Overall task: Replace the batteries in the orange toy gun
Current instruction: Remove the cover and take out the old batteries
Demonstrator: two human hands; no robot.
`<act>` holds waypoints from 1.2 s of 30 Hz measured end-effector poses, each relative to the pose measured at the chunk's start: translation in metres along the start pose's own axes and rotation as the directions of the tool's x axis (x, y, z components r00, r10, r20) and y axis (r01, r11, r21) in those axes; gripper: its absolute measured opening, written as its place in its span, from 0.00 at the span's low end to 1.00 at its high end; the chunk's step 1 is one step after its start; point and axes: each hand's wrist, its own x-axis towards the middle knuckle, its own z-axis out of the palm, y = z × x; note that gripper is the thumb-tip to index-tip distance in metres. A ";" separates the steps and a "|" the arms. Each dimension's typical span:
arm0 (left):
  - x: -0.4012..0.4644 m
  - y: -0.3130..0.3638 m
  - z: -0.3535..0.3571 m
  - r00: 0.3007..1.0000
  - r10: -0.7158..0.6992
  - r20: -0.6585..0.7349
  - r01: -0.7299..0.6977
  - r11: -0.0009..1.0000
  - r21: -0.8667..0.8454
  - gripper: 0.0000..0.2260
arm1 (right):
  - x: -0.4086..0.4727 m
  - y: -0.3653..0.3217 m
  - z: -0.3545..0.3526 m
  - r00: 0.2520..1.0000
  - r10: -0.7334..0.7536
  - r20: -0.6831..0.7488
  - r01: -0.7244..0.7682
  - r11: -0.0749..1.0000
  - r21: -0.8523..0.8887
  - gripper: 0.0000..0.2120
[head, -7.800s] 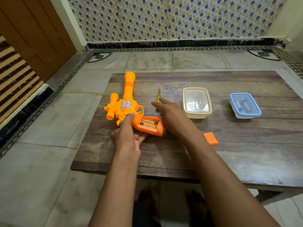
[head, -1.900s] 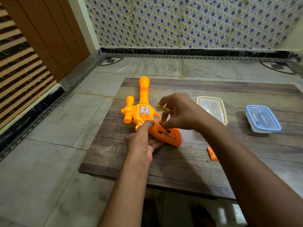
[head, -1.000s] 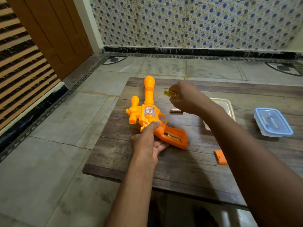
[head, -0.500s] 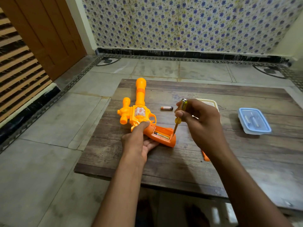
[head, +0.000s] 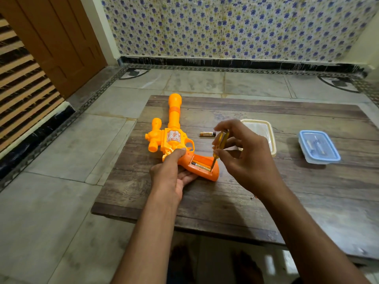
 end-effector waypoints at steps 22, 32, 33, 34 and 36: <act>0.003 -0.001 0.000 1.000 -0.018 0.015 0.018 1.000 -0.017 0.21 | -0.003 -0.002 0.026 0.834 0.179 -0.522 0.068 0.906 0.419 0.19; -0.001 0.000 0.000 0.999 -0.016 0.030 0.016 1.000 0.009 0.17 | 0.001 0.018 0.023 0.992 -0.123 0.009 0.122 0.968 -0.217 0.22; -0.002 0.001 0.000 0.999 -0.022 0.041 0.022 1.000 0.002 0.17 | 0.001 0.022 0.024 0.994 -0.076 0.077 0.093 0.964 -0.250 0.24; -0.002 0.001 0.000 0.999 -0.026 0.045 0.026 1.000 -0.004 0.17 | -0.001 0.026 0.025 0.991 -0.038 0.127 0.071 0.962 -0.262 0.26; -0.002 0.001 0.001 0.999 -0.026 0.044 0.026 1.000 -0.005 0.18 | -0.001 0.030 0.030 0.992 -0.020 0.121 0.048 0.971 -0.234 0.23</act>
